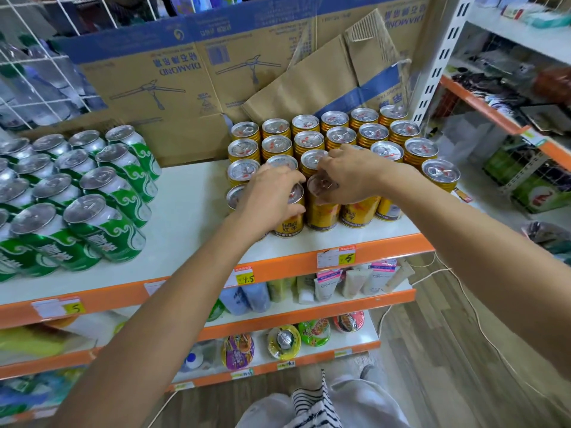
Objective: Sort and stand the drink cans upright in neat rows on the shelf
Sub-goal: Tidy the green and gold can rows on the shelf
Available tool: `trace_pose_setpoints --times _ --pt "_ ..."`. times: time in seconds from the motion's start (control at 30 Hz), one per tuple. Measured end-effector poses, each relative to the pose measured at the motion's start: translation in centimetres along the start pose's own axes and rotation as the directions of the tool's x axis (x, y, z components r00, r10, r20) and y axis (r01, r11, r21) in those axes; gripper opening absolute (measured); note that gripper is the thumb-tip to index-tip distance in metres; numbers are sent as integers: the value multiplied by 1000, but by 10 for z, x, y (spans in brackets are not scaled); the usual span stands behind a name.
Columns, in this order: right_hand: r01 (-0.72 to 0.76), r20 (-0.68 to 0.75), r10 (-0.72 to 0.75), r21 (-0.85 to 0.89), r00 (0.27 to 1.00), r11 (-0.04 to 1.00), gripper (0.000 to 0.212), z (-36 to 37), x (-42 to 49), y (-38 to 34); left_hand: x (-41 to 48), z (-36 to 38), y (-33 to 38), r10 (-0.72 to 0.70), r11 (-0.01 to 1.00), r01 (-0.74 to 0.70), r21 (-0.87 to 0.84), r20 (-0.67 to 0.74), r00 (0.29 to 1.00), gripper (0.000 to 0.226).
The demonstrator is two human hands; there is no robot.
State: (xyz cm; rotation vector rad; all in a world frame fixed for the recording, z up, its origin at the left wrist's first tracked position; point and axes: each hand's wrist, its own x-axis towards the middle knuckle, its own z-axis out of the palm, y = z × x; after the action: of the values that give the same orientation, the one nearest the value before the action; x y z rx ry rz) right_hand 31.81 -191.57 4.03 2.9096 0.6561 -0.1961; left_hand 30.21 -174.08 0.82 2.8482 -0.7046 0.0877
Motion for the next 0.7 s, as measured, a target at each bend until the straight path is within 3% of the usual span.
trace_pose_setpoints --times 0.17,0.4,0.7 --pt "-45 -89 43 -25 995 999 71 3 0 -1 0 -1 1 -8 1000 8 0 -2 1000 56" --pt "-27 -72 29 31 997 999 56 3 -7 6 2 0 1 -14 1000 14 -1 14 1000 54" --pt "-80 -100 81 5 992 997 68 8 -8 5 1 -1 2 -6 1000 6 15 11 1000 54"
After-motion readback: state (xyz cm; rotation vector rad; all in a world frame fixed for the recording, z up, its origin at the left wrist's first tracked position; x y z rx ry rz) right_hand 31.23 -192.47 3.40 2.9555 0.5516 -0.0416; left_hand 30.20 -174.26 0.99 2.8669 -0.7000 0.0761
